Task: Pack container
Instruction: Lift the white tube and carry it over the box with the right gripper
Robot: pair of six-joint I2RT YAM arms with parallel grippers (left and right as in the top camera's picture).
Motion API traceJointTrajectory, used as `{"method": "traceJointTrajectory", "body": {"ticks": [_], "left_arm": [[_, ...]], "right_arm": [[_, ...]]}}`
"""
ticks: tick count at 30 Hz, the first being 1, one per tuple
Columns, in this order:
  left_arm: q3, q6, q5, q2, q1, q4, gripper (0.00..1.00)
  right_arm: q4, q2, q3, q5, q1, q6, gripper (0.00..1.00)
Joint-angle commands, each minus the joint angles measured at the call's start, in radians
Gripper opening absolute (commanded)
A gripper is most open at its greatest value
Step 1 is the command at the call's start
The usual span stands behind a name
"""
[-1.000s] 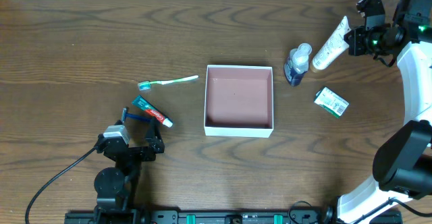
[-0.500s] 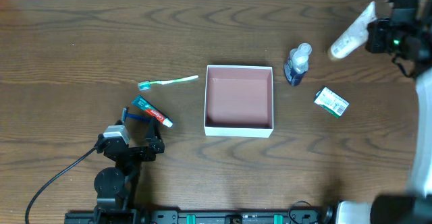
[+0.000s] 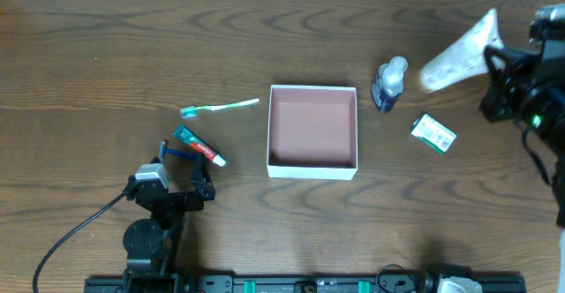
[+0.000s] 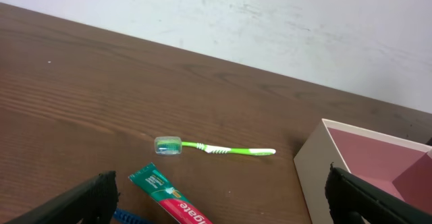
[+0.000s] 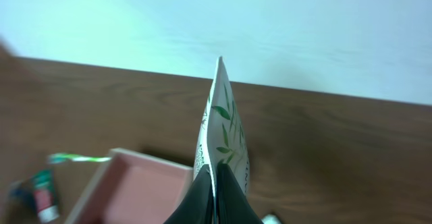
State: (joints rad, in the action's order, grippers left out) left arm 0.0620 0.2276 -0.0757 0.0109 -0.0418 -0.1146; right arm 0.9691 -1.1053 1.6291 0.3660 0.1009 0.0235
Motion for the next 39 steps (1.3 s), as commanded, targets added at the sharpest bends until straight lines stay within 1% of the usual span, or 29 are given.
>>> {"method": "traceJointTrajectory", "body": {"ticks": [1, 5, 10, 13, 17, 22, 29, 32, 39], "left_arm": [[-0.030, -0.017, -0.010, -0.006, 0.004, -0.010, 0.98], [-0.030, -0.017, -0.010, -0.006, 0.004, -0.010, 0.98], [-0.030, -0.017, -0.010, -0.006, 0.004, -0.010, 0.98], [-0.030, -0.017, -0.010, -0.006, 0.004, -0.010, 0.98], [-0.030, -0.017, -0.010, -0.006, 0.004, -0.010, 0.98], [-0.030, -0.017, -0.010, -0.006, 0.004, -0.010, 0.98], [-0.030, -0.017, -0.010, -0.006, 0.004, -0.010, 0.98], [-0.030, -0.017, -0.010, -0.006, 0.004, -0.010, 0.98], [-0.030, -0.017, -0.010, -0.006, 0.004, -0.010, 0.98]], "right_arm": [[-0.002, 0.016, 0.029, 0.053, -0.092, -0.072, 0.01], [0.012, -0.016, 0.024, 0.052, -0.208, -0.099, 0.01], [0.008, -0.111, 0.024, 0.038, -0.336, -0.103, 0.01], [0.006, -0.182, 0.024, 0.012, -0.402, -0.043, 0.01], [-0.006, -0.282, 0.024, -0.018, -0.459, 0.070, 0.01], [-0.032, -0.387, 0.024, -0.026, -0.480, 0.232, 0.01], [-0.038, -0.483, 0.024, -0.026, -0.480, 0.417, 0.01], [-0.055, -0.505, 0.024, -0.027, -0.479, 0.446, 0.01], [-0.129, -0.542, 0.024, -0.029, -0.473, 0.446, 0.01]]}}
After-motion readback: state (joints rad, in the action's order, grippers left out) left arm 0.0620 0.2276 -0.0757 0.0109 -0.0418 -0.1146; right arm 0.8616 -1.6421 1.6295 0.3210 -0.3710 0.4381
